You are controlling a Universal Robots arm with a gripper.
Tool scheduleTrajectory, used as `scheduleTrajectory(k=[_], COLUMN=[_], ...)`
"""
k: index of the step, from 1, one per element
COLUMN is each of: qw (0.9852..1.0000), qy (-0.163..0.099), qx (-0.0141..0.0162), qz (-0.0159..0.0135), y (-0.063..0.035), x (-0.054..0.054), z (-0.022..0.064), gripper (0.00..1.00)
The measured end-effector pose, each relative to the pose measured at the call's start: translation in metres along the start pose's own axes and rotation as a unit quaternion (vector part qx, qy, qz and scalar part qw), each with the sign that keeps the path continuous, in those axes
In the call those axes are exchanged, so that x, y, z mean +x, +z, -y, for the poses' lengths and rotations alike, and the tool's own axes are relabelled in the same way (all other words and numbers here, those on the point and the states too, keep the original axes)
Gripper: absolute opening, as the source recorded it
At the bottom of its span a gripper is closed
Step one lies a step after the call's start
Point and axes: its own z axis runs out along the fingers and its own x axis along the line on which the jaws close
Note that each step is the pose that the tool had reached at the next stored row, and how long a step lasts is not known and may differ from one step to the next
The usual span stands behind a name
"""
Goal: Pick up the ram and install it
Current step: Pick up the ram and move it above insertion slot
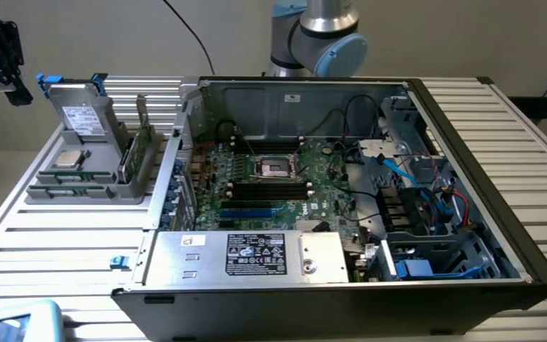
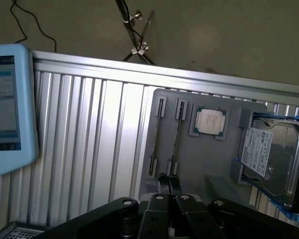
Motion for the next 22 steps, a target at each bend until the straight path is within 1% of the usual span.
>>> scheduleTrajectory(k=[2,3,4,7,9,10,14,18,22], qw=[1.0000,1.0000,1.0000,1.0000,1.0000,1.0000,1.0000,0.9998,0.9996], qy=[0.000,0.000,0.000,0.000,0.000,0.000,0.002,0.022,0.029], qx=[0.0000,0.0000,0.0000,0.0000,0.0000,0.0000,-0.0002,-0.0005,-0.0006], qz=[0.0000,0.0000,0.0000,0.0000,0.0000,0.0000,0.0000,-0.0001,-0.0002], y=[0.0000,0.0000,0.0000,0.0000,0.0000,0.0000,0.0002,0.0011,0.0063], x=[0.0000,0.0000,0.0000,0.0000,0.0000,0.0000,0.0000,0.0000,0.0000], z=[0.0000,0.0000,0.0000,0.0000,0.0000,0.0000,0.0003,0.0004,0.0007], gripper=[0.12,0.18,0.18,0.36,0.36,0.43,0.43,0.43,0.43])
